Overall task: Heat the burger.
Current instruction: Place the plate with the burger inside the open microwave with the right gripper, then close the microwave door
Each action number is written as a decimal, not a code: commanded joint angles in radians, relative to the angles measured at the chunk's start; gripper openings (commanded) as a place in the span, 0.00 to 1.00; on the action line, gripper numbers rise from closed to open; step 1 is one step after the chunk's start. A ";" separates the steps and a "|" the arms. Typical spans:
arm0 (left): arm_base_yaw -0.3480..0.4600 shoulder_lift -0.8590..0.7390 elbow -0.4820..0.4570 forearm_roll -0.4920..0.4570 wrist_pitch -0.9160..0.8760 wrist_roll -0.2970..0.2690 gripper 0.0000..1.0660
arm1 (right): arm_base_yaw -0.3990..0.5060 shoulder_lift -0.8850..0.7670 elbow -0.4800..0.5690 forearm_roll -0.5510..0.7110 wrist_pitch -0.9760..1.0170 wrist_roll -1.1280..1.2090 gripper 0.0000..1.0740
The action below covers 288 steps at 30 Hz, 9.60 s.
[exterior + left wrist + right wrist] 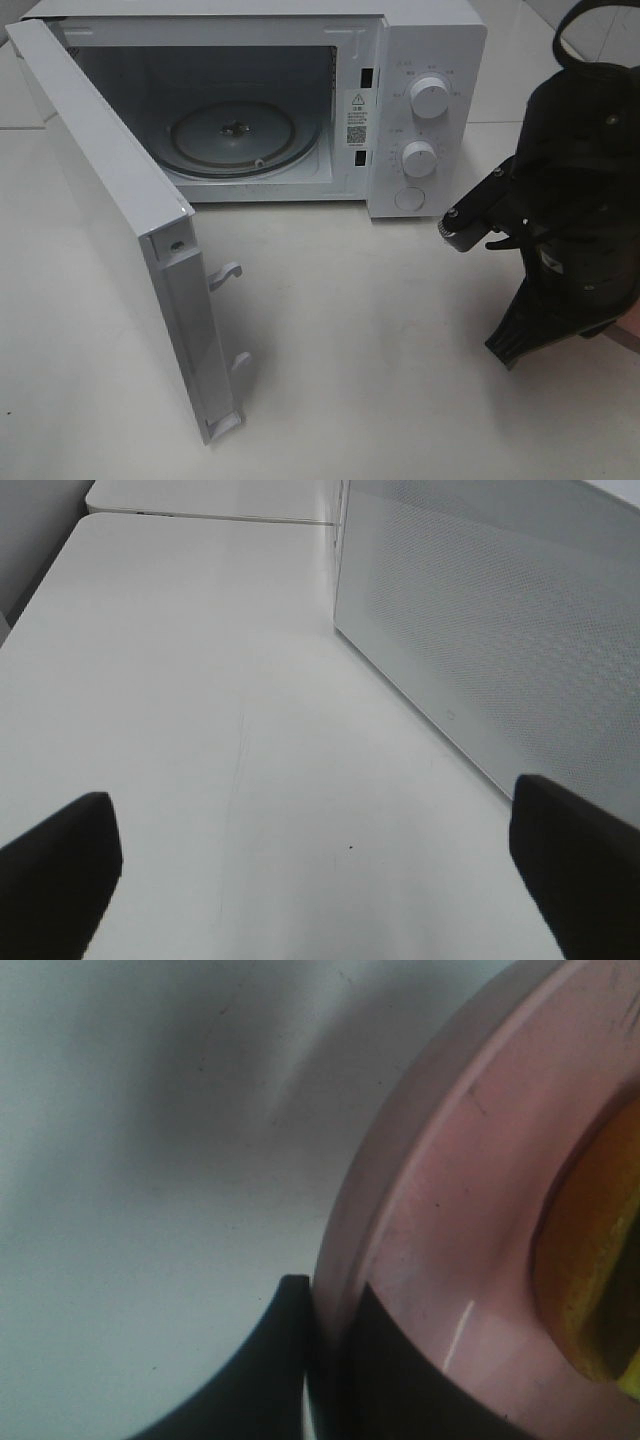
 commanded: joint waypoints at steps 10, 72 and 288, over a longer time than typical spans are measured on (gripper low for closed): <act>0.006 -0.025 0.003 -0.006 -0.008 -0.003 0.92 | 0.198 -0.122 0.008 -0.053 0.140 0.032 0.00; 0.006 -0.025 0.003 -0.006 -0.008 -0.003 0.92 | 0.455 -0.145 0.007 -0.109 -0.046 -0.602 0.00; 0.006 -0.025 0.003 -0.006 -0.008 -0.002 0.92 | -0.140 0.610 -0.859 0.613 -0.582 -1.980 0.65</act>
